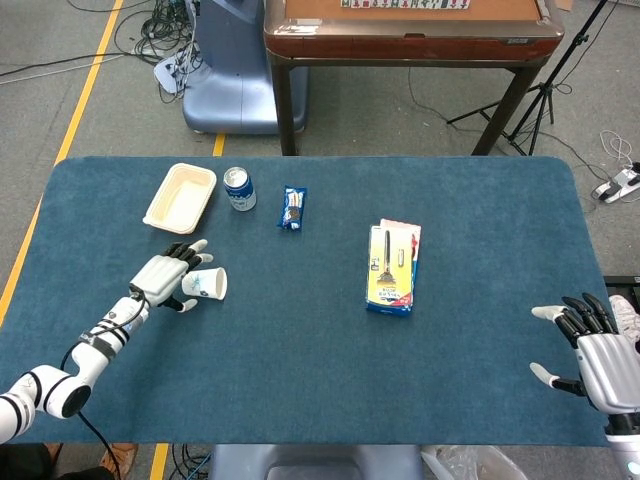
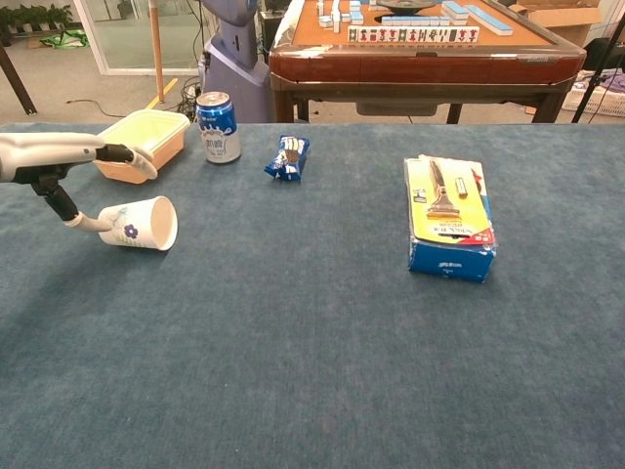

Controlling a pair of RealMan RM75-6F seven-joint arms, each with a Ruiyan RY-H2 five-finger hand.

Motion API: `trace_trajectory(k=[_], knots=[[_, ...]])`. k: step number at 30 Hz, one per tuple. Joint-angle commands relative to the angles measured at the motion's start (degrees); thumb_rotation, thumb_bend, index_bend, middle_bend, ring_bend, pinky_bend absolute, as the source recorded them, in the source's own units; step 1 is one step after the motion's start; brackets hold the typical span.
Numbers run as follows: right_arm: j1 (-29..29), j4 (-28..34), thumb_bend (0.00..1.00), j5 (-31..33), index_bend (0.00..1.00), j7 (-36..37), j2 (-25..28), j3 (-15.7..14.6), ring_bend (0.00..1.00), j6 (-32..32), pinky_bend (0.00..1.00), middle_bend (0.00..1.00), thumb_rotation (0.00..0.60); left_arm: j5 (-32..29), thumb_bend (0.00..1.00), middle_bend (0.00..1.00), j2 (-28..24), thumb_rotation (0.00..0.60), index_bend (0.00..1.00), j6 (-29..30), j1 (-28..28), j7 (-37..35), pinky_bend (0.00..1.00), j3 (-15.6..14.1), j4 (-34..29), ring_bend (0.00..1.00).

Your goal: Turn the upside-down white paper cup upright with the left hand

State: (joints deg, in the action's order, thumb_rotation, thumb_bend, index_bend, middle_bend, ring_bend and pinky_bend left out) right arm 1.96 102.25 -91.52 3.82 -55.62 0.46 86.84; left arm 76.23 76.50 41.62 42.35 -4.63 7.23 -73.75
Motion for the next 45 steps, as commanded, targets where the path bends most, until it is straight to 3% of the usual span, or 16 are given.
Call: trace_trajectory(k=[1, 12, 20, 34, 45], knots=[[-0.1, -0.1, 0.05, 0.1, 0.3, 0.1, 0.0, 0.0, 0.14, 0.0, 0.07, 0.29, 0.6, -4.2, 0.23, 0.0, 1.0, 0.6, 0.19, 0.9, 1.2, 10.6, 0.0, 0.1, -2.2, 0.0], [-0.4, -0.5, 0.05, 0.2, 0.3, 0.6, 0.0, -0.1, 0.14, 0.4, 0.07, 0.29, 0.6, -21.1, 0.23, 0.0, 4.7, 0.6, 0.17, 1.6, 5.0, 29.7, 0.0, 1.4, -4.6, 0.0], [-0.8, -0.7, 0.05, 0.3, 0.3, 0.9, 0.1, -0.1, 0.14, 0.7, 0.07, 0.29, 0.6, -32.4, 0.23, 0.0, 6.4, 0.6, 0.2, 2.1, 8.3, 37.5, 0.0, 0.6, -4.9, 0.0], [-1.1, -0.7, 0.05, 0.4, 0.3, 0.9, 0.1, -0.2, 0.14, 0.7, 0.07, 0.29, 0.6, -44.5, 0.23, 0.0, 5.7, 0.6, 0.24, 3.9, 11.6, 41.4, 0.0, -0.7, -8.2, 0.0], [-1.4, -0.7, 0.05, 0.7, 0.3, 1.0, 0.2, -0.1, 0.14, 1.0, 0.07, 0.29, 0.6, -46.4, 0.23, 0.0, 7.2, 0.6, 0.29, 3.8, 12.7, 39.7, 0.0, -1.3, -6.3, 0.0]])
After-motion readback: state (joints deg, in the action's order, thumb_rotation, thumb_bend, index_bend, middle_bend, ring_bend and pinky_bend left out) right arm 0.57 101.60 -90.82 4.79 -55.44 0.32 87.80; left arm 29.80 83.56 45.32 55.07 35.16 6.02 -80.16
